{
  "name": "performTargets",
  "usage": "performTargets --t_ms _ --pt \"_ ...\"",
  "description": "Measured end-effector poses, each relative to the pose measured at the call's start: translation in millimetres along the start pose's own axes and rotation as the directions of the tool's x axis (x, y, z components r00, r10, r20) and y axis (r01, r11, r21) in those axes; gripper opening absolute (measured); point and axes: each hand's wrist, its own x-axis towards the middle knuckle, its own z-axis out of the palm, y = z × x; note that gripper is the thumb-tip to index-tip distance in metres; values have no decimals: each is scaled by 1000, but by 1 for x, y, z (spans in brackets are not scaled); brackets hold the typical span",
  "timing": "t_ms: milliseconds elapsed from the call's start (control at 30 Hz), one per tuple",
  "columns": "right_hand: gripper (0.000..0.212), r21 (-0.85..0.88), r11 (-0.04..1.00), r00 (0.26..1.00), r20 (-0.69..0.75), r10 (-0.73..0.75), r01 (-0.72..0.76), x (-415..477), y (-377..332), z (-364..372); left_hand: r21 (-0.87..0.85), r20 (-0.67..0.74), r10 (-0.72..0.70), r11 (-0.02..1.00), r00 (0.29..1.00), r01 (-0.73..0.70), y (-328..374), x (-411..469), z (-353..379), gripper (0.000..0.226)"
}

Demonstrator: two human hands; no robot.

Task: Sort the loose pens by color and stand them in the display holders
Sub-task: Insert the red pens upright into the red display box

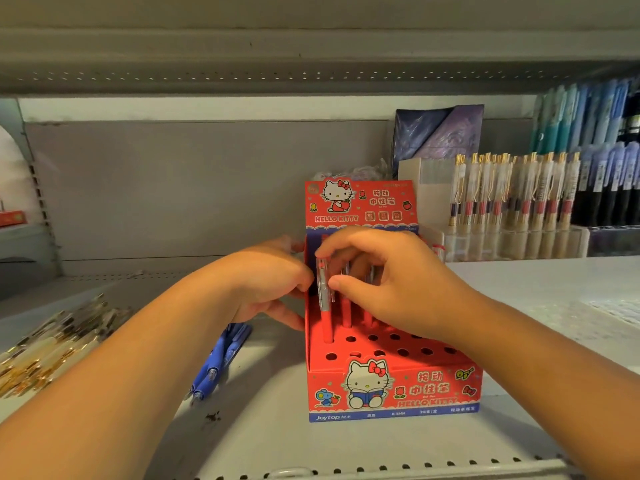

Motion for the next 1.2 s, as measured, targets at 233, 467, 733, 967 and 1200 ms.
performTargets --t_ms 233,467,733,967,1200 --pt "22 -80 993 939 -338 57 -90 -6 9 -41 19 -16 9 1000 1000 -8 1 1 3 41" --pt "20 -314 897 938 -253 236 -310 -27 33 -58 39 -24 -2 999 1000 3 2 -1 3 39" --pt "20 -297 904 940 -244 238 -306 -26 37 -54 53 -13 -8 999 1000 9 0 1 2 36" --pt "17 -323 895 930 -301 210 -307 -29 38 -49 55 -17 -10 998 1000 11 -1 4 -1 38" --pt "37 -315 931 955 -281 93 -183 -33 17 -47 112 -87 6 994 996 4 2 -15 -5 40"
